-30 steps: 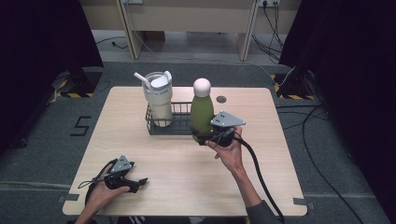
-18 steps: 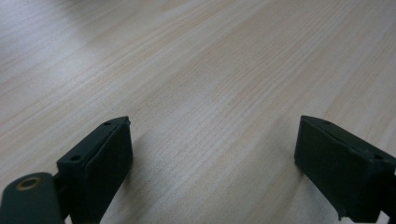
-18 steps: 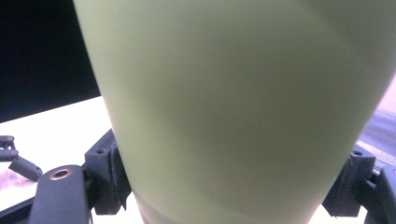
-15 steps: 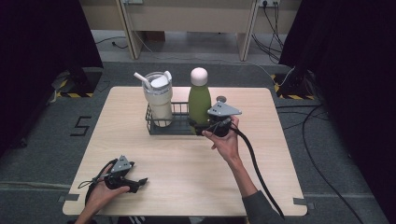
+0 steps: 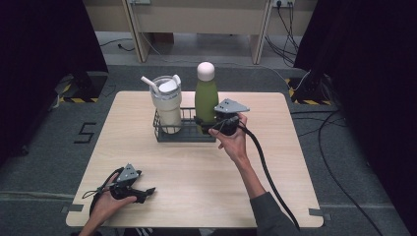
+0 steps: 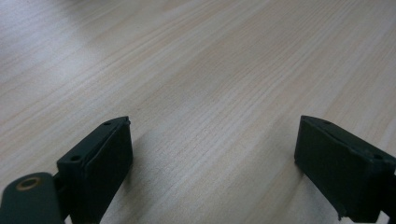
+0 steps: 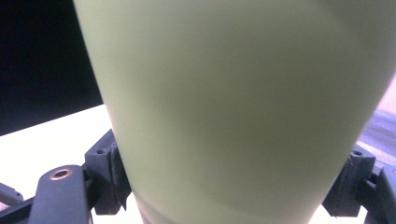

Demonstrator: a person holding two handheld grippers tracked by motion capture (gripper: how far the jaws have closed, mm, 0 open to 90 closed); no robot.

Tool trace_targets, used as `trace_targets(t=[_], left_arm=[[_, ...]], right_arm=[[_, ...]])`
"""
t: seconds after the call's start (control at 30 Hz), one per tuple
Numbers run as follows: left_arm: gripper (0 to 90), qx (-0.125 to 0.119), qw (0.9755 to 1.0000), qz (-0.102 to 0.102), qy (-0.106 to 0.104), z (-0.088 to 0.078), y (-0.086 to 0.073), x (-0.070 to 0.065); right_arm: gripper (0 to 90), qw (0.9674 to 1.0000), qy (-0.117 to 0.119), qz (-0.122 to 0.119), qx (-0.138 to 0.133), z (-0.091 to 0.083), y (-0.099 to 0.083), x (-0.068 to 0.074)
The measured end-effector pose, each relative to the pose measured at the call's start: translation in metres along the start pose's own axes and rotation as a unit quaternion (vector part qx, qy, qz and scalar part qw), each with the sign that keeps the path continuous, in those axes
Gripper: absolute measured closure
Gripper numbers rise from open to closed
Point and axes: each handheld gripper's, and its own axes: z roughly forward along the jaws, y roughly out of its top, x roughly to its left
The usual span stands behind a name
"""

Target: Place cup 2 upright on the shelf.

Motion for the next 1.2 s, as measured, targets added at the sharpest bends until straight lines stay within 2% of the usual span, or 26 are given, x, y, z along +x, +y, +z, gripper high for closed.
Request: trace_targets(t=[0.13, 0.53, 1.07, 1.2], left_arm=[[10.8, 0.000, 1.0000, 0.000, 0.000, 0.000, 0.000, 0.000], [10.8, 0.000, 1.0000, 0.001, 0.000, 0.000, 0.000, 0.000], [10.8, 0.000, 1.0000, 0.001, 0.000, 0.000, 0.000, 0.000], [10.8, 0.000, 1.0000, 0.001, 0.000, 0.000, 0.000, 0.000]], right_arm=[[21.0, 1.0000, -0.004, 0.003, 0.005, 0.006, 0.002, -0.004], [21.0, 0.9999, -0.010, 0.013, -0.001, 0.024, 0.010, -0.012], [21.0, 0.9991, -0.023, 0.035, 0.005, 0.049, 0.006, -0.024], [21.0, 0.9991, -0.029, 0.029, 0.011, 0.053, 0.006, -0.025]])
